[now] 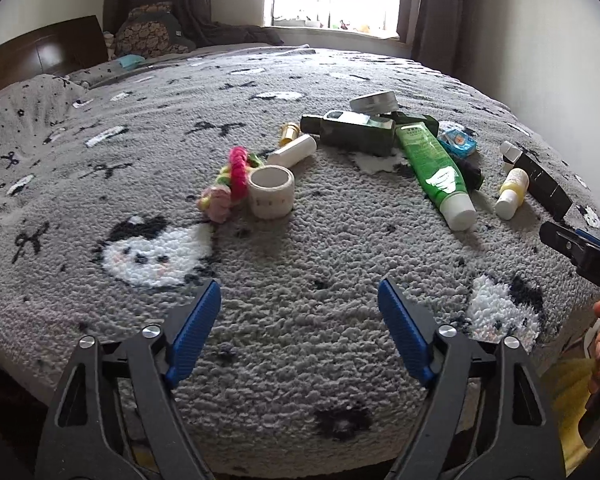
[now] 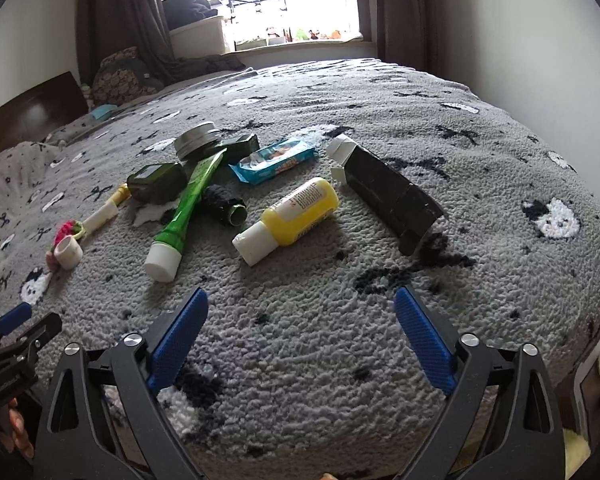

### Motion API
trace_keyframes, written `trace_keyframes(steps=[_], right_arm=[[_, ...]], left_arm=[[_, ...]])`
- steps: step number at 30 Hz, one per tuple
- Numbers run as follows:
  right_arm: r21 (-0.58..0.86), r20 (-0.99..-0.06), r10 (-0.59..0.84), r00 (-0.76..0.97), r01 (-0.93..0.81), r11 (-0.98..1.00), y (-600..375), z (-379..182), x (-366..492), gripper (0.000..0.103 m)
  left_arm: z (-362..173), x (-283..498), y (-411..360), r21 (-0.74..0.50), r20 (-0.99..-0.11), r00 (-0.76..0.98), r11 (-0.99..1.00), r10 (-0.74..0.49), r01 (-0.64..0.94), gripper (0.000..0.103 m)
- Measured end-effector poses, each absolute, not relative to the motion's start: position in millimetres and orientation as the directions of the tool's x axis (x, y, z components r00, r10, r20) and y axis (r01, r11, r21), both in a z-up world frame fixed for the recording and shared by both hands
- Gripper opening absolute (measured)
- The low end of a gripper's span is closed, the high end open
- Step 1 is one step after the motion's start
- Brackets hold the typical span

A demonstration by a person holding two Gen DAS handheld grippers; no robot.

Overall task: Collect trash
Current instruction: 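Grasp the yellow-and-white bottle with the right tool while the left tool grasps the white tape roll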

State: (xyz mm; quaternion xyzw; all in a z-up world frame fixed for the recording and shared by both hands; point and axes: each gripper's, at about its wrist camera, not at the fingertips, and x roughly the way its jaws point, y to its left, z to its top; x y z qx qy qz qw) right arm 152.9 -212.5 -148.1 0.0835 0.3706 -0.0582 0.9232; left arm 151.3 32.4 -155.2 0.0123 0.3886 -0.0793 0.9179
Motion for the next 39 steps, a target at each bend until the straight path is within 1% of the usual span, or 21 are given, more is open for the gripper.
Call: trace_keyframes(steps=[1,3,4,5,7,8,9,10,17,20,23,26,28,30,32,33,34,39], right_arm=[[0.111,-0.699,-0.043,0.714,0.167,0.980,-211.0,-151.3,158.2,0.087],[0.124,-0.709,-0.019,0.705,0.151,0.981,-208.5,-157.3,168.6,0.083],[0.132,-0.713,-0.014,0.701,0.154,0.979,-208.1,-159.8,174.4,0.079],[0.143,-0.715,-0.010,0.699,0.160,0.977,-208.8,-161.6,179.3,0.077],[0.173,-0.714,0.004,0.700,0.170,0.970,-212.0,-162.3,187.6,0.075],[0.181,-0.714,0.008,0.700,0.174,0.968,-213.1,-162.1,192.0,0.074],[0.190,-0.715,0.013,0.699,0.176,0.966,-214.7,-161.6,196.2,0.074],[0.197,-0.718,0.017,0.695,0.180,0.964,-216.4,-161.5,200.1,0.073],[0.251,-0.730,0.052,0.681,0.197,0.948,-225.7,-162.6,223.6,0.072],[0.269,-0.754,0.069,0.653,0.212,0.939,-228.0,-164.8,234.5,0.078],[0.254,-0.752,0.057,0.657,0.208,0.945,-227.1,-163.6,241.9,0.079],[0.230,-0.759,0.041,0.650,0.209,0.951,-227.6,-165.9,249.8,0.079],[0.231,-0.757,0.043,0.652,0.205,0.951,-227.9,-165.5,250.0,0.079],[0.237,-0.754,0.050,0.655,0.201,0.951,-229.3,-165.3,249.2,0.078],[0.239,-0.751,0.053,0.659,0.196,0.951,-232.3,-164.9,246.9,0.071],[0.243,-0.748,0.058,0.661,0.193,0.951,-234.1,-165.1,245.4,0.070],[0.245,-0.748,0.061,0.661,0.189,0.951,-235.1,-165.2,244.6,0.067],[0.237,-0.746,0.061,0.663,0.178,0.955,-236.7,-164.5,242.9,0.059]], left_arm=[[-159.0,155.6,31.0,-0.040,-0.720,0.680,0.987,-0.139,0.159,0.067],[-162.7,163.4,31.1,-0.041,-0.715,0.684,0.986,-0.143,0.163,0.064],[-162.7,166.8,32.9,-0.048,-0.710,0.687,0.984,-0.153,0.169,0.061],[-162.1,171.1,33.9,-0.056,-0.708,0.688,0.983,-0.162,0.174,0.058],[-161.5,182.2,34.8,-0.065,-0.707,0.686,0.981,-0.175,0.183,0.045],[-161.4,187.8,35.3,-0.069,-0.709,0.682,0.980,-0.179,0.185,0.042],[-161.2,193.5,35.9,-0.070,-0.711,0.679,0.980,-0.180,0.187,0.035],[-160.9,198.7,35.9,-0.069,-0.712,0.678,0.979,-0.182,0.189,0.032],[-160.8,227.1,29.3,-0.067,-0.721,0.666,0.975,-0.193,0.211,0.031],[-161.1,235.0,30.2,-0.074,-0.728,0.656,0.975,-0.198,0.212,0.032],[-160.3,244.0,33.3,-0.087,-0.732,0.650,0.973,-0.207,0.212,0.033],[-160.3,252.2,35.6,-0.109,-0.737,0.641,0.973,-0.217,0.205,0.037],[-158.9,256.7,36.1,-0.120,-0.735,0.641,0.972,-0.222,0.200,0.043],[-157.0,261.4,36.4,-0.125,-0.734,0.642,0.973,-0.222,0.194,0.045],[-155.5,267.1,35.8,-0.117,-0.733,0.646,0.975,-0.212,0.187,0.045],[-155.6,270.8,35.7,-0.110,-0.735,0.647,0.977,-0.203,0.181,0.045],[-156.4,274.7,35.6,-0.102,-0.738,0.647,0.980,-0.191,0.173,0.045],[-157.1,287.6,36.5,-0.067,-0.743,0.653,0.987,-0.148,0.147,0.045]])
